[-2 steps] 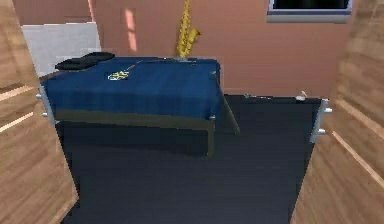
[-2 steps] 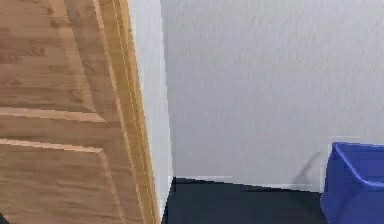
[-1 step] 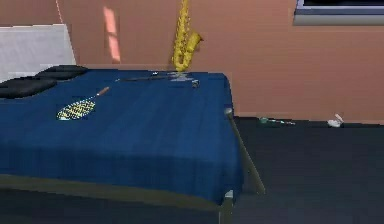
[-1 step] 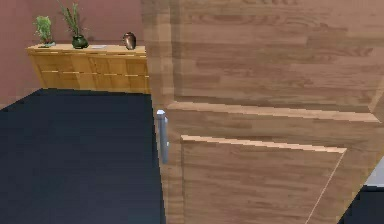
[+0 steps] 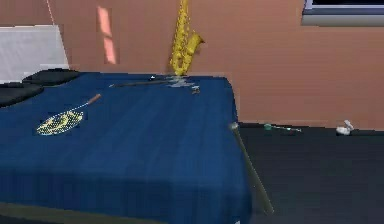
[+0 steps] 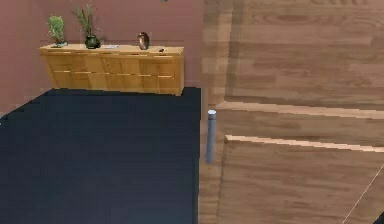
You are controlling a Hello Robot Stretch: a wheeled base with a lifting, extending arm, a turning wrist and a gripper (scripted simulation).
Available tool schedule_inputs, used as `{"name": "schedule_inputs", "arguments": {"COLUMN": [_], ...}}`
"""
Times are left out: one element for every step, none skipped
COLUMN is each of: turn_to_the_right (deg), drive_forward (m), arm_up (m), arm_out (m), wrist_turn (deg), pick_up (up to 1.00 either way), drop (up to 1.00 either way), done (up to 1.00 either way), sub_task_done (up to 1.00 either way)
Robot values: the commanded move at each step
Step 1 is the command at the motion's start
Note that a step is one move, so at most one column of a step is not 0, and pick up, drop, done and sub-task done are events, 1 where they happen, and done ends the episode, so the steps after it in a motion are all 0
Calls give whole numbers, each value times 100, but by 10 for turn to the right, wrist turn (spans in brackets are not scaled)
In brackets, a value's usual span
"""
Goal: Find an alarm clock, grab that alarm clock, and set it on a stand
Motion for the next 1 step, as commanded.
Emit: {"name": "schedule_inputs", "arguments": {"turn_to_the_right": [450], "drive_forward": [0], "arm_up": [0], "arm_out": [0], "wrist_turn": [0], "pick_up": [0], "drop": [0], "done": [0], "sub_task_done": [0]}}
